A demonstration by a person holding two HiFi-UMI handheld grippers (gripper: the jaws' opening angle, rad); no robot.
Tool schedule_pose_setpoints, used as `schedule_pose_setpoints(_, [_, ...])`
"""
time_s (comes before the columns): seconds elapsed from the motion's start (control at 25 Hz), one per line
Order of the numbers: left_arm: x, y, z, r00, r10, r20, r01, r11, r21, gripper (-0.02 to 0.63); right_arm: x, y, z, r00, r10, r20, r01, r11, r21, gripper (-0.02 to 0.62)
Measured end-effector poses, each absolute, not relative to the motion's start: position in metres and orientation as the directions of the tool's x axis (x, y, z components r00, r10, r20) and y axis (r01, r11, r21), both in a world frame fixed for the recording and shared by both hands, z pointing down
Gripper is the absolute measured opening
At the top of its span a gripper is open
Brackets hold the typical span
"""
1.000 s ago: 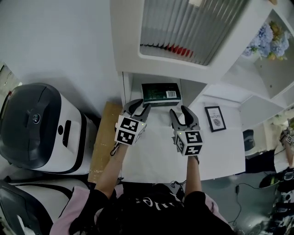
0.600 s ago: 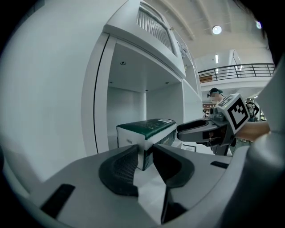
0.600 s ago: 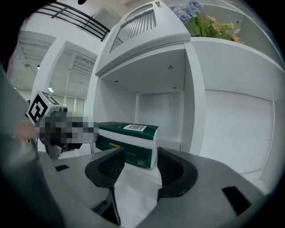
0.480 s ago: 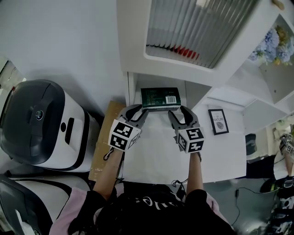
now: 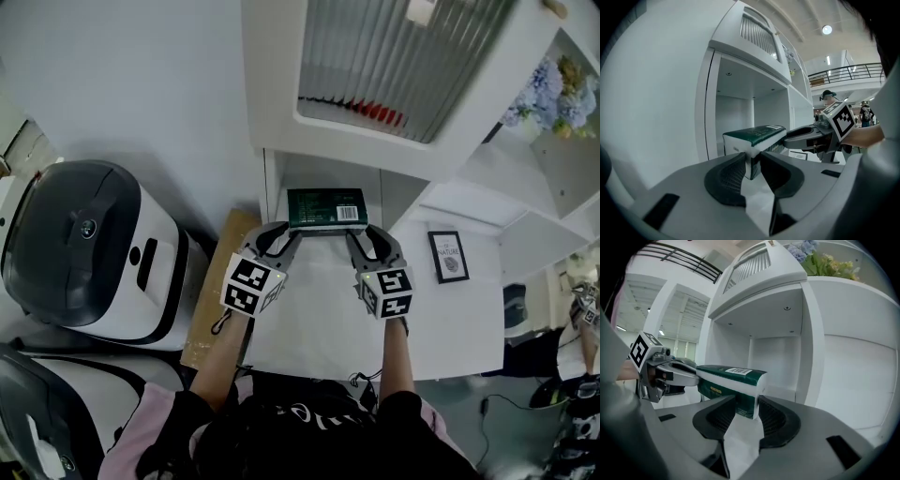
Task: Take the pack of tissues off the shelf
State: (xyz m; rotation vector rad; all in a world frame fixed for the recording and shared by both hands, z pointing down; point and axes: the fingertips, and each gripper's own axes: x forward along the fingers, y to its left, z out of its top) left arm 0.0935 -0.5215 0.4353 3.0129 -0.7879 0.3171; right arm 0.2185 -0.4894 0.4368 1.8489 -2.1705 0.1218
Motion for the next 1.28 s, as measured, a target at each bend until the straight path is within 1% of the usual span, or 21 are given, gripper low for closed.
schedule_pose_setpoints(0.28, [0.085,-0.491,0.429,0.854,-0.497,0.154,-0.494,-0.868,-0.059,0.111,0.21,-0.456,0.434,-0.134,-0.958,0.256,-0.976,0.172,0.133,0.172])
schedule_pose_setpoints(0.6, [0.081,-0.441,0.43,0.842,-0.516,0.159,-0.516,-0.855,-0.039,0.112,0.205,-0.404,0.432,-0.149,-0.949,0.276,-0.964,0.202,0.172,0.163])
schedule_pose_setpoints(0.96, [0.086,-0.372,0.428,0.805,-0.568,0.17,-0.568,-0.821,-0.056,0.11,0.21,-0.331,0.442,-0.21,-0.934,0.289,-0.959,0.254,0.123,0.149])
schedule_pose_setpoints(1.28, [0.093,-0.301,0.432,0.762,-0.624,0.173,-0.624,-0.779,-0.06,0.11,0.22,-0.268,0.446,-0.263,-0.919,0.293,-0.942,0.311,0.13,0.147])
